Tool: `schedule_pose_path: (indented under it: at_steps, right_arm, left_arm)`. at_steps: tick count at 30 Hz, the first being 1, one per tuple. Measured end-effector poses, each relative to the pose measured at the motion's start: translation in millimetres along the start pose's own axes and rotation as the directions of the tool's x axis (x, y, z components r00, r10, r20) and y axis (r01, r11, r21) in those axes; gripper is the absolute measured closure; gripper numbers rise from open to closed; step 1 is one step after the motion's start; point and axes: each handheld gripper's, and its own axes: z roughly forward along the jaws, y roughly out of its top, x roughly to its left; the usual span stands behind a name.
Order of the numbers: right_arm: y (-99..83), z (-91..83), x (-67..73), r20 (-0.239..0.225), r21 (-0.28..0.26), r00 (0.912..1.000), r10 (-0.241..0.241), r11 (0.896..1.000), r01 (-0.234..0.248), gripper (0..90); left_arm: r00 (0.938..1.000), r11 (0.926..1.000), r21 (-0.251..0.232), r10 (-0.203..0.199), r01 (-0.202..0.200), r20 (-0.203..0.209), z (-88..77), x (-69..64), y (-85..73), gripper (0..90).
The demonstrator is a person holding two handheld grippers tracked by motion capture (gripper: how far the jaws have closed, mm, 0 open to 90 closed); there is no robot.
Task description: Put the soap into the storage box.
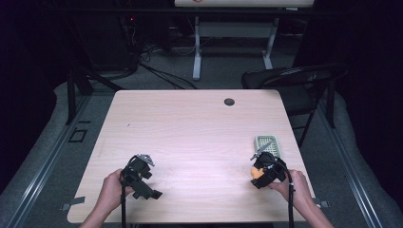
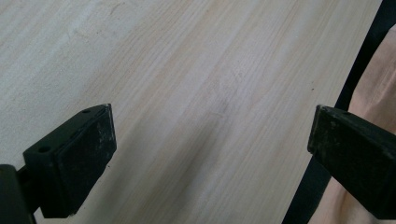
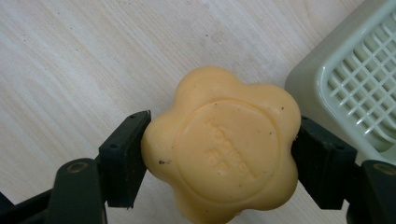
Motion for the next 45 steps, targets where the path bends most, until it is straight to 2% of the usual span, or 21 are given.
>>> schedule_pose_path:
  at_steps: [5,6,7,12,13,19,20,26,45]
  right_arm:
    - [-1.1,-2.1,-2.7,0.007,-0.003,1.0000,0.006,1.000,-0.006,26.8]
    - [-1.7,-1.6,-1.9,0.001,-0.020,0.9997,0.025,0.999,-0.025,26.8]
    - [-1.5,-3.0,-3.4,0.008,-0.005,0.9999,0.013,1.000,-0.013,26.8]
    - [-2.7,-5.9,-6.1,0.005,-0.014,0.9997,0.024,1.000,-0.024,26.8]
    - [-2.7,-6.9,-7.0,0.018,-0.007,0.9997,0.016,1.000,-0.015,26.8]
    - [-4.3,-9.0,-9.3,0.014,-0.021,0.9994,0.033,0.999,-0.032,26.8]
    - [-5.6,-8.7,-10.0,0.014,-0.037,0.9989,0.045,0.998,-0.044,26.8]
    - [-6.3,-12.8,-14.3,0.026,-0.022,0.9989,0.038,0.999,-0.038,26.8]
    - [-10.3,-22.6,-25.6,0.045,-0.056,0.9958,0.080,0.995,-0.078,26.8]
  left_arm:
    - [1.0000,1.0000,0.001,0.000,0.000,-0.001,-0.4,0.1,0.0,1.3]
    - [1.0000,1.0000,0.001,-0.001,0.001,-0.001,-0.4,0.1,-0.1,1.4]
    - [1.0000,1.0000,0.000,-0.001,0.001,-0.001,-0.5,0.0,-0.2,1.3]
    - [1.0000,1.0000,-0.002,-0.001,0.001,0.001,-0.5,0.1,-0.3,1.4]
    - [1.0000,1.0000,-0.002,-0.001,0.001,0.001,-0.5,0.1,-0.3,1.3]
    - [1.0000,1.0000,-0.002,-0.001,0.001,0.001,-0.6,0.1,-0.4,1.3]
    - [1.0000,1.0000,-0.002,-0.001,0.001,0.001,-0.5,0.1,-0.3,1.3]
    - [1.0000,1.0000,0.002,0.001,-0.001,-0.002,-0.7,0.2,-0.2,1.4]
    - [1.0000,1.0000,0.001,-0.001,0.001,-0.002,-0.5,0.1,-0.1,1.3]
